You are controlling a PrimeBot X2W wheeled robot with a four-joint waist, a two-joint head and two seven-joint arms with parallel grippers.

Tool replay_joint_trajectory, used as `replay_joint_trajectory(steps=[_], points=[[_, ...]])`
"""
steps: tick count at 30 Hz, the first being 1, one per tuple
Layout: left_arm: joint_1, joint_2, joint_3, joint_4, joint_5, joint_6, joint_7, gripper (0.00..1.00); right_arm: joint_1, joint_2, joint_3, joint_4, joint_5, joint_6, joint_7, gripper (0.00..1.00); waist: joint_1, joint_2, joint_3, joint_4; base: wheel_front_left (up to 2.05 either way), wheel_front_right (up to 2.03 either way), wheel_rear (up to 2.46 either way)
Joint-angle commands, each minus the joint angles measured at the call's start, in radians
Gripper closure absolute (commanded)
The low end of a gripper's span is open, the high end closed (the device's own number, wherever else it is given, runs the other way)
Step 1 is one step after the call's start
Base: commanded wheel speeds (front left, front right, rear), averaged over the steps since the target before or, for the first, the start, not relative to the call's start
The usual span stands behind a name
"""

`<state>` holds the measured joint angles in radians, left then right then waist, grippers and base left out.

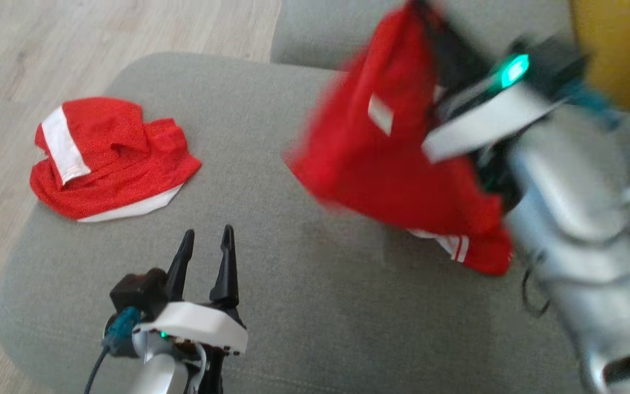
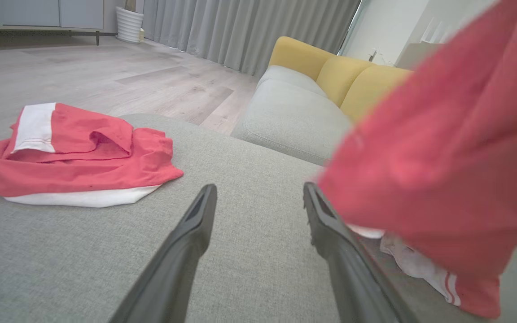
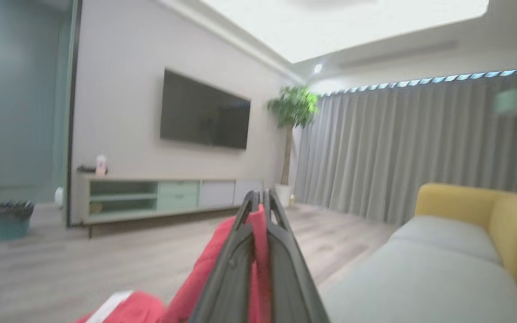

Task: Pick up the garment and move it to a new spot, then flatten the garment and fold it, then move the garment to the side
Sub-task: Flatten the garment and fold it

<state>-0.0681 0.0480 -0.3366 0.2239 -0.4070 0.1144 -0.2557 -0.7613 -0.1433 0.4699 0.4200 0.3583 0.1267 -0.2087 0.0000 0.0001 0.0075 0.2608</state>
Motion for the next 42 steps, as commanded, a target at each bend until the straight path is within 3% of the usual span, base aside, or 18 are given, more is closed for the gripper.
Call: replay_joint_trajectory(steps=[1,5,9,13,16,17,18,22,27,33,42], points=[[-0.028,0.002,0.041,-0.034,-0.01,-0.003,-0.006,0.0,-0.056,-0.003,-0.042,-0.036,0.021,0.004,-0.017,1.0,0.0,-0.0001,-0.019,-0.014,0.0,0.0,0.0],[-0.008,0.002,0.055,-0.04,-0.016,-0.001,-0.006,0.0,-0.106,-0.054,-0.205,-0.033,0.073,0.004,-0.037,1.0,0.0,-0.0001,-0.031,-0.036,0.0,0.0,0.0],[-0.001,0.002,0.058,-0.048,-0.022,-0.001,-0.006,0.0,-0.08,-0.151,-0.311,0.001,0.105,0.004,-0.035,1.0,0.0,-0.0001,-0.026,-0.057,0.0,0.0,0.0],[0.0,0.002,0.061,-0.057,-0.027,0.005,-0.006,0.0,0.043,-0.241,-0.383,0.055,0.145,0.004,0.055,1.0,0.0,-0.0001,-0.012,-0.083,0.0,0.0,0.0],[-0.005,0.002,0.059,-0.058,-0.025,0.005,-0.006,0.0,0.176,-0.301,-0.403,0.127,0.104,0.004,0.154,1.0,0.0,-0.0001,0.006,-0.106,0.0,0.0,0.0],[-0.007,0.002,0.059,-0.057,-0.025,0.005,-0.006,0.0,0.218,-0.322,-0.422,0.158,0.059,0.004,0.173,0.58,0.0,-0.0001,0.012,-0.112,0.0,0.0,0.0],[-0.011,0.002,0.058,-0.057,-0.024,0.005,-0.006,0.0,0.253,-0.333,-0.454,0.192,0.013,0.004,0.19,0.0,0.0,-0.0001,0.016,-0.119,0.0,0.0,0.0],[-0.024,0.002,0.063,-0.056,-0.022,0.007,-0.006,0.0,0.33,-0.273,-0.598,0.263,-0.12,0.004,0.22,0.0,0.0,-0.0001,0.034,-0.15,0.0,0.0,0.0],[-0.041,0.002,0.062,-0.049,-0.019,0.006,-0.006,0.0,0.349,-0.167,-0.666,0.182,-0.24,0.004,0.189,0.0,0.0,-0.0001,0.046,-0.182,0.0,0.0,0.0],[-0.057,0.002,0.061,-0.054,-0.019,0.001,-0.006,0.0,0.372,-0.094,-0.561,-0.005,-0.204,0.004,0.124,0.0,0.0,-0.0001,0.04,-0.204,0.0,0.0,0.0],[-0.068,0.002,0.021,-0.049,-0.011,-0.01,-0.006,0.0,0.553,-0.03,-0.389,-0.24,-0.125,0.004,0.107,0.0,0.0,-0.0001,0.03,-0.227,0.0,0.0,0.0]])
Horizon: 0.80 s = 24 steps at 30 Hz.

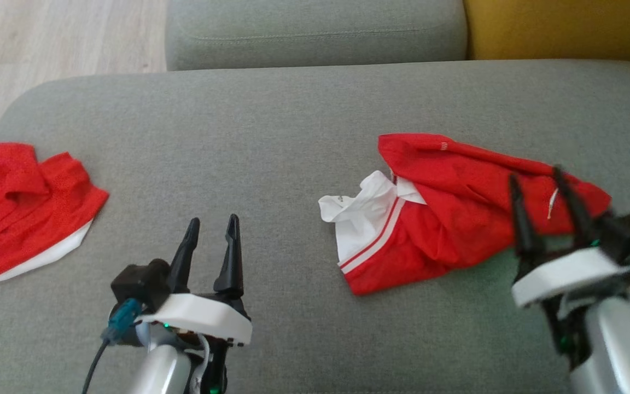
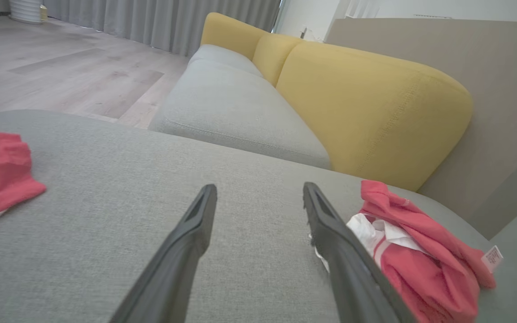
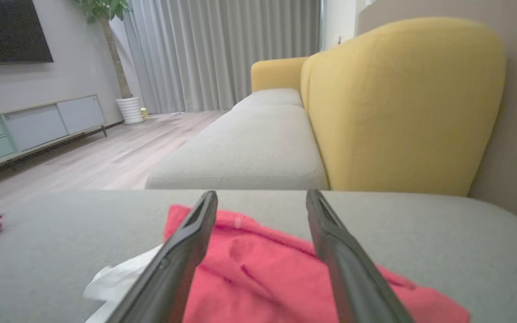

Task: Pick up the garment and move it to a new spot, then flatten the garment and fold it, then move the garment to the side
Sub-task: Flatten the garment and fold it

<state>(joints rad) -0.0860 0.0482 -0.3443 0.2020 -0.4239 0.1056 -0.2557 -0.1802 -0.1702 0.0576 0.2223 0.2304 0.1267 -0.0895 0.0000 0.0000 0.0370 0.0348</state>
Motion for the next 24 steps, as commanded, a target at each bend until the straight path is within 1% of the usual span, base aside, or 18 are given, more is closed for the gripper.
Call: replay_joint_trajectory(steps=[1,7,10,13,16,18,23,24], points=[[-0.05,0.002,0.025,-0.028,0.005,0.0,-0.006,0.0,-0.013,0.001,0.036,-0.053,0.004,0.004,-0.014,0.0,0.0,0.0,0.001,-0.002,0.0,0.0,0.0],[-0.053,0.002,0.0,-0.032,-0.006,0.006,-0.006,0.0,0.006,0.006,0.079,-0.074,0.0,0.004,-0.004,0.0,0.0,0.0,0.02,0.009,0.0,0.0,0.0],[-0.059,0.002,-0.008,-0.033,-0.01,0.008,-0.006,0.0,-0.028,-0.013,0.115,-0.078,-0.015,0.004,0.015,0.0,0.0,0.0,0.037,0.025,0.0,0.0,0.0],[-0.069,0.002,-0.021,-0.033,-0.018,0.01,-0.006,0.0,-0.083,-0.04,0.167,-0.063,-0.03,0.004,0.06,0.0,0.0,0.0,0.056,0.051,0.0,0.0,0.0],[-0.08,0.002,-0.035,-0.033,-0.03,0.015,-0.006,0.0,-0.152,-0.075,0.236,-0.012,-0.019,0.004,0.135,0.0,0.0,0.0,0.078,0.082,0.0,0.0,0.0],[-0.087,0.002,-0.049,-0.03,-0.038,0.018,-0.006,0.0,-0.204,-0.099,0.279,0.033,0.009,0.004,0.177,0.0,0.0,0.0,0.093,0.106,0.0,0.0,0.0],[-0.108,0.002,-0.09,-0.027,-0.047,0.023,-0.006,0.0,-0.332,-0.171,0.366,0.15,0.049,0.004,0.246,0.0,0.0,0.0,0.124,0.167,0.0,0.0,0.0],[-0.115,0.002,-0.101,-0.029,-0.055,0.029,-0.006,0.0,-0.375,-0.194,0.393,0.194,0.061,0.004,0.259,0.0,0.0,0.0,0.133,0.19,0.0,0.0,0.0]])
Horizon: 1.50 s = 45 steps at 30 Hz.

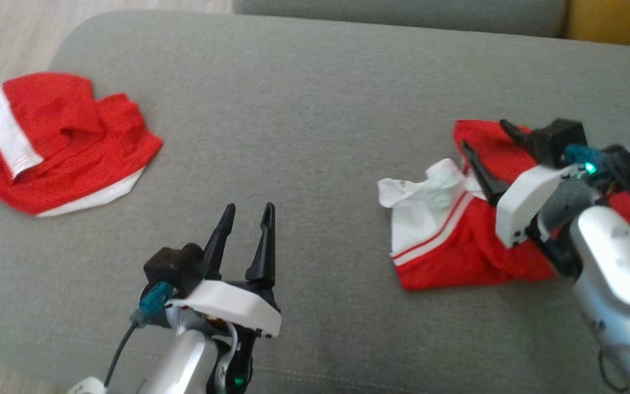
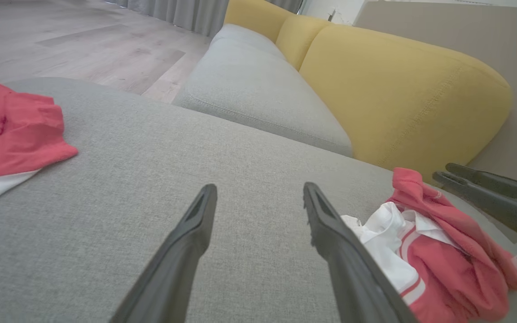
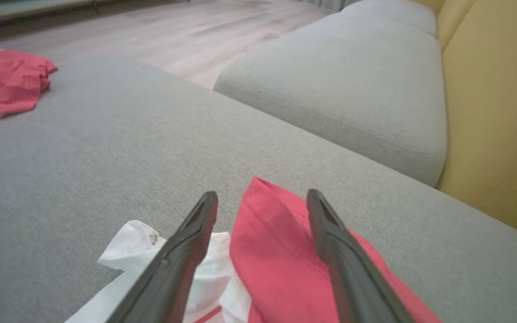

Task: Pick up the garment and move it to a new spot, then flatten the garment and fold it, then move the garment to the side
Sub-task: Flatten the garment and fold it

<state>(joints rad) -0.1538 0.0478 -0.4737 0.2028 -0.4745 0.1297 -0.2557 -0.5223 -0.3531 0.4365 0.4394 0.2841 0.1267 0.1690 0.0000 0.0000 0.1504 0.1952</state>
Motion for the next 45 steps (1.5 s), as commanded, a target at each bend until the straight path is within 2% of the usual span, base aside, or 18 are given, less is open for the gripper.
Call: replay_joint_trajectory(steps=[1,9,10,11,12,19,25,30,33,36,40,45], points=[[-0.049,0.002,0.024,-0.031,-0.009,0.007,-0.006,0.0,-0.052,-0.021,0.026,-0.003,0.015,0.004,0.006,0.0,0.0,0.0,0.023,0.039,0.0,0.0,0.0],[-0.053,0.002,0.011,-0.028,-0.019,0.016,-0.006,0.0,-0.142,-0.052,0.095,0.127,0.097,0.004,0.056,0.0,0.0,0.0,0.032,0.075,0.0,0.0,0.0],[-0.053,0.002,0.011,-0.028,-0.02,0.016,-0.006,0.0,-0.149,-0.053,0.105,0.141,0.111,0.004,0.067,0.27,0.0,0.0,0.032,0.077,0.0,0.0,0.0],[-0.053,0.002,0.012,-0.028,-0.02,0.017,-0.006,0.0,-0.156,-0.056,0.119,0.153,0.121,0.004,0.075,0.81,0.0,0.0,0.031,0.078,0.0,0.0,0.0],[-0.053,0.002,0.013,-0.028,-0.02,0.018,-0.006,0.0,-0.162,-0.06,0.132,0.16,0.13,0.004,0.078,1.0,0.0,0.0,0.031,0.077,0.0,0.0,0.0],[-0.043,0.002,0.033,-0.025,-0.009,0.021,-0.006,0.0,-0.183,-0.062,0.166,0.158,0.188,0.004,0.006,1.0,0.0,0.0,0.008,0.033,0.0,0.0,0.0],[-0.024,0.002,0.065,-0.022,0.002,0.017,-0.006,0.0,-0.138,-0.069,0.124,0.082,0.228,0.004,-0.062,1.0,0.0,0.0,-0.035,-0.055,0.0,0.0,0.0],[0.004,0.002,0.103,-0.023,0.004,0.012,-0.006,0.0,0.013,-0.096,-0.012,-0.051,0.305,0.004,-0.044,1.0,0.0,0.0,-0.08,-0.139,0.0,0.0,0.0],[0.022,0.002,0.118,-0.026,0.005,0.005,-0.006,0.0,0.198,-0.138,-0.135,-0.172,0.308,0.004,0.036,1.0,0.0,0.0,-0.1,-0.197,0.0,0.0,0.0],[0.027,0.002,0.125,-0.027,0.007,0.003,-0.006,0.0,0.323,-0.14,-0.241,-0.253,0.302,0.004,0.105,1.0,0.0,0.0,-0.104,-0.227,0.0,0.0,0.0],[0.029,0.002,0.129,-0.026,0.008,-0.001,-0.006,0.0,0.444,-0.125,-0.368,-0.329,0.242,0.004,0.192,1.0,0.0,0.0,-0.106,-0.257,0.0,0.0,0.0],[0.03,0.002,0.123,-0.017,0.014,-0.008,-0.006,0.0,0.522,-0.069,-0.492,-0.366,0.121,0.004,0.26,1.0,0.0,0.0,-0.103,-0.282,0.0,0.0,0.0]])
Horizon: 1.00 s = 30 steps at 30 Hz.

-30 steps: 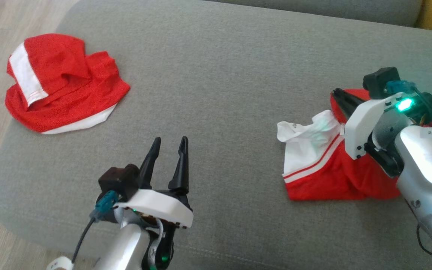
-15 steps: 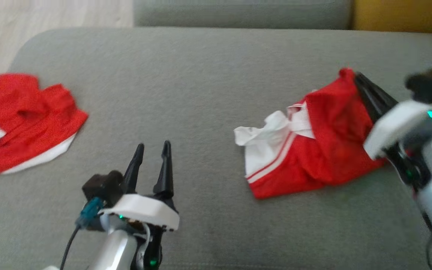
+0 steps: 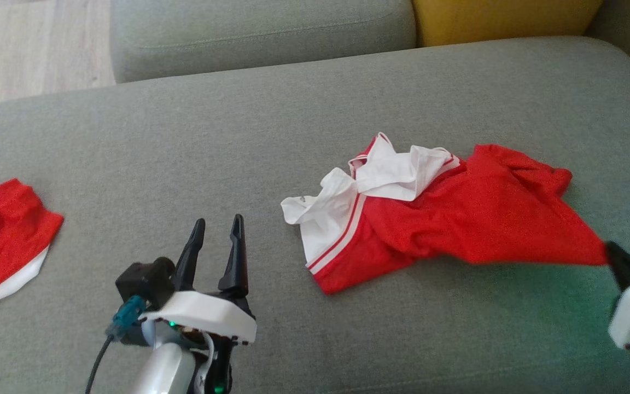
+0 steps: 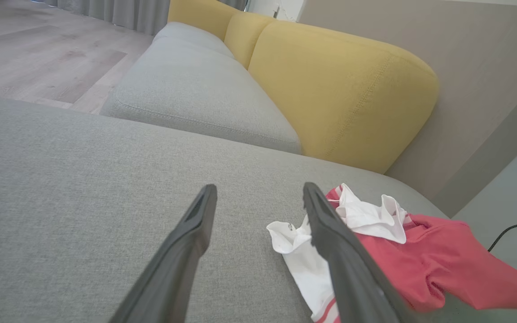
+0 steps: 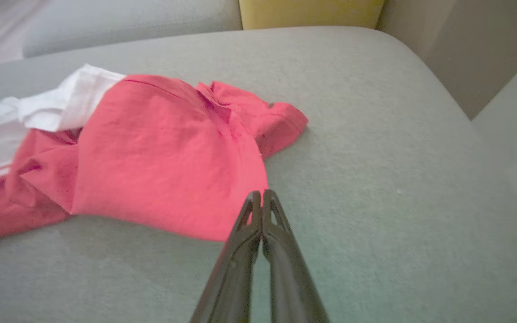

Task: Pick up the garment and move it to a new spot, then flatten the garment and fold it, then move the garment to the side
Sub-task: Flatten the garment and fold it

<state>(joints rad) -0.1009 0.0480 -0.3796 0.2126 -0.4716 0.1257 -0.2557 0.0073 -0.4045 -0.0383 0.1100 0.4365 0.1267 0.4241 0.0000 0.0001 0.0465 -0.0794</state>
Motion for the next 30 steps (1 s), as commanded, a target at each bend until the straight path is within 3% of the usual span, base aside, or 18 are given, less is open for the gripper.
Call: replay_joint_trajectory(steps=[1,4,8,9,10,15,20,24,30], points=[[-0.023,0.002,0.029,-0.026,0.013,-0.005,-0.006,0.0,0.002,-0.001,-0.053,-0.031,-0.067,0.004,0.015,1.0,0.0,-0.0001,0.002,-0.011,0.0,0.0,0.0],[-0.021,0.002,0.033,-0.024,0.017,-0.006,-0.006,0.0,0.021,0.037,-0.115,-0.032,-0.17,0.004,0.037,1.0,0.0,-0.0001,0.003,-0.024,0.0,0.0,0.0],[-0.025,0.002,0.033,-0.02,0.022,-0.009,-0.006,0.0,0.028,0.083,-0.131,-0.046,-0.207,0.004,0.054,1.0,0.0,-0.0001,0.008,-0.033,0.0,0.0,0.0],[-0.028,0.002,0.031,-0.019,0.023,-0.01,-0.006,0.0,0.029,0.092,-0.13,-0.052,-0.22,0.004,0.056,0.6,0.0,-0.0001,0.01,-0.035,0.0,0.0,0.0],[-0.03,0.002,0.03,-0.019,0.024,-0.01,-0.006,0.0,0.026,0.104,-0.133,-0.058,-0.23,0.004,0.053,0.0,0.0,-0.0001,0.013,-0.037,0.0,0.0,0.0],[-0.045,0.002,0.022,-0.018,0.027,-0.01,-0.006,0.0,-0.031,0.168,-0.137,-0.105,-0.268,0.004,-0.034,0.0,0.0,-0.0001,0.031,-0.042,0.0,0.0,0.0],[-0.062,0.002,0.016,-0.008,0.034,-0.014,-0.006,0.0,-0.087,0.206,-0.067,-0.13,-0.283,0.004,-0.215,0.0,0.0,-0.0001,0.045,-0.047,0.0,0.0,0.0],[-0.084,0.002,0.0,0.007,0.042,-0.022,-0.006,0.0,-0.101,0.226,-0.018,-0.108,-0.272,0.004,-0.291,0.0,0.0,-0.0001,0.062,-0.057,0.0,0.0,0.0],[-0.177,0.002,-0.089,0.169,0.1,-0.068,-0.006,0.0,-0.131,0.235,0.009,-0.077,-0.261,0.004,-0.342,0.0,0.0,-0.0001,0.098,-0.075,0.0,0.0,0.0]])
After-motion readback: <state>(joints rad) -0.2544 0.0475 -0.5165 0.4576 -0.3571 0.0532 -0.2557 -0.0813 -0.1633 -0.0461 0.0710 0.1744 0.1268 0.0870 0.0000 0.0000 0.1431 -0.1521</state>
